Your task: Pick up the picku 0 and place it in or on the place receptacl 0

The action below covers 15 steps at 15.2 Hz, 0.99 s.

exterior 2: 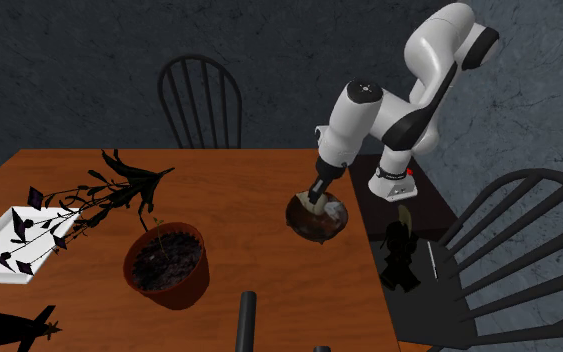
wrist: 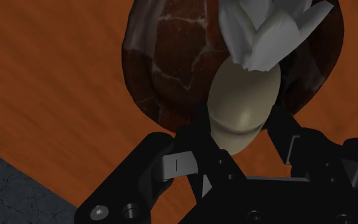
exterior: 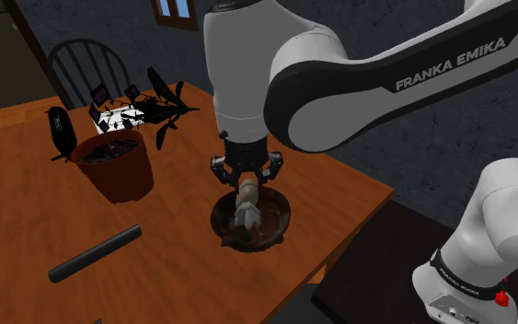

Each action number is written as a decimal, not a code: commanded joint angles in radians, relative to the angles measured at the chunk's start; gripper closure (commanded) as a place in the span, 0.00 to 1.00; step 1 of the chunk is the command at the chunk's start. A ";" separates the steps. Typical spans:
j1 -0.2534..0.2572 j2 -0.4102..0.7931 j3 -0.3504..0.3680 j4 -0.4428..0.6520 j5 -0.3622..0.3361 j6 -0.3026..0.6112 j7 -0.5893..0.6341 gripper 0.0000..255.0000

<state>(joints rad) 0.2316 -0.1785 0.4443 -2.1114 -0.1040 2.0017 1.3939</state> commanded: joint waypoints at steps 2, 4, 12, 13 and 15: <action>0.000 0.000 0.000 -0.003 0.000 0.003 0.001 1.00; 0.000 0.000 0.000 -0.003 0.000 0.003 0.001 1.00; 0.000 0.000 0.000 -0.003 0.000 0.003 0.001 0.00; 0.002 -0.009 0.000 0.022 0.005 -0.030 -0.003 0.00; 0.005 -0.023 0.001 0.075 0.014 -0.096 -0.009 0.00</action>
<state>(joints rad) 0.2347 -0.1989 0.4430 -2.0618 -0.0925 1.9361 1.3842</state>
